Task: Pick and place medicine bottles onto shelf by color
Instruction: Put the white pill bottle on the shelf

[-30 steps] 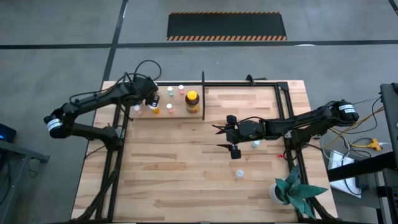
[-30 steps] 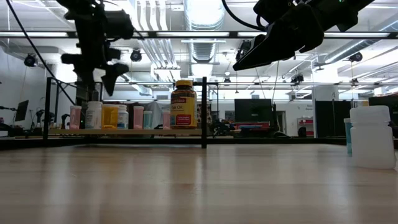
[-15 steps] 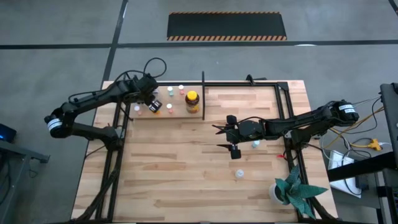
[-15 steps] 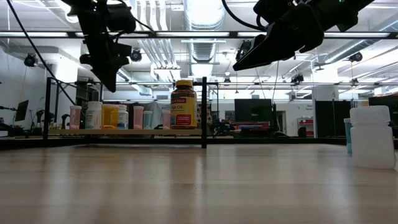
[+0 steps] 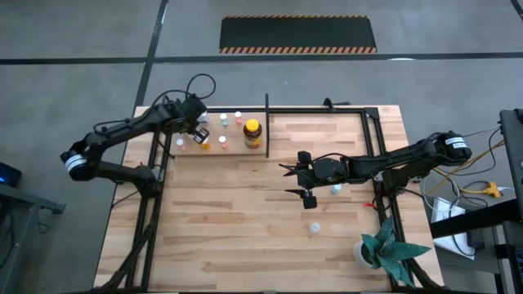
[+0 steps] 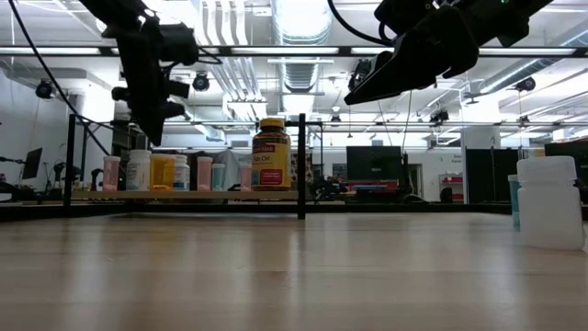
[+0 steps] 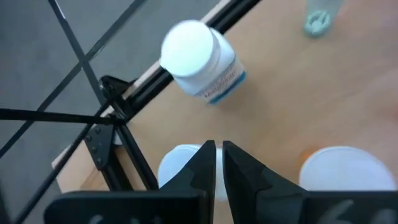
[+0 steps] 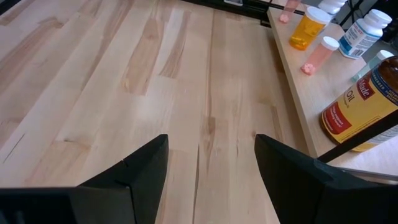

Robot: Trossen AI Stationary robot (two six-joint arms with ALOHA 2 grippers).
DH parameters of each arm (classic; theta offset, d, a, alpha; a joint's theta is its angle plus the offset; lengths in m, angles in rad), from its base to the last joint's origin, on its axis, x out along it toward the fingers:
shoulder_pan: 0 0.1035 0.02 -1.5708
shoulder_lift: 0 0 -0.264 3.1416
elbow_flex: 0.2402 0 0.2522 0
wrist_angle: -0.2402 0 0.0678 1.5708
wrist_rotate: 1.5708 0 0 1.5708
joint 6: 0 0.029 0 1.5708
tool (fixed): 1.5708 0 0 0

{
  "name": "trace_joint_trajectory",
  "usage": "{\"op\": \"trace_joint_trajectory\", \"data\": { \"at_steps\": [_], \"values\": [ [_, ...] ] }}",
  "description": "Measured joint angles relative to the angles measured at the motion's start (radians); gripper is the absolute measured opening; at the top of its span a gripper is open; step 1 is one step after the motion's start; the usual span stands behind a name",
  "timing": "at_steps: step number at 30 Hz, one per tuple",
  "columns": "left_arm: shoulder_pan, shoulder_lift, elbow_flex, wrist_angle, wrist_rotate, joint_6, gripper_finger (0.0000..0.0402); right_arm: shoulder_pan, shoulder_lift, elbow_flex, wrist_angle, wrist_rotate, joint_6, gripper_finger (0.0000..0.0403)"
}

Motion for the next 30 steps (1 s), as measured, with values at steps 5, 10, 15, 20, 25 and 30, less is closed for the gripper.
{"op": "trace_joint_trajectory", "data": {
  "at_steps": [5,10,15,20,25,30],
  "values": [
    [0.0,0.013,-0.02,0.008,0.0,0.004,0.001,0.0,0.0,0.0,-0.004,0.0,0.0,0.0231],
    [0.0,0.007,-0.018,-0.018,0.018,-0.002,0.001,0.0,0.0,0.0,-0.004,0.0,0.0,0.0231],
    [-0.001,-0.001,-0.016,-0.104,0.037,-0.027,0.001,0.0,0.0,0.0,-0.004,0.0,0.0,0.0231],
    [-0.003,-0.005,-0.016,-0.131,0.065,-0.057,0.001,0.0,0.0,0.0,-0.004,0.0,-0.003,0.0231],
    [-0.014,-0.006,-0.017,0.01,0.175,-0.016,0.001,0.0,0.0,0.0,-0.004,0.0,-0.006,0.0231],
    [-0.012,0.0,-0.017,0.096,0.08,0.053,0.001,0.0,0.0,0.0,-0.004,0.0,-0.007,0.0231]
  ]
}}
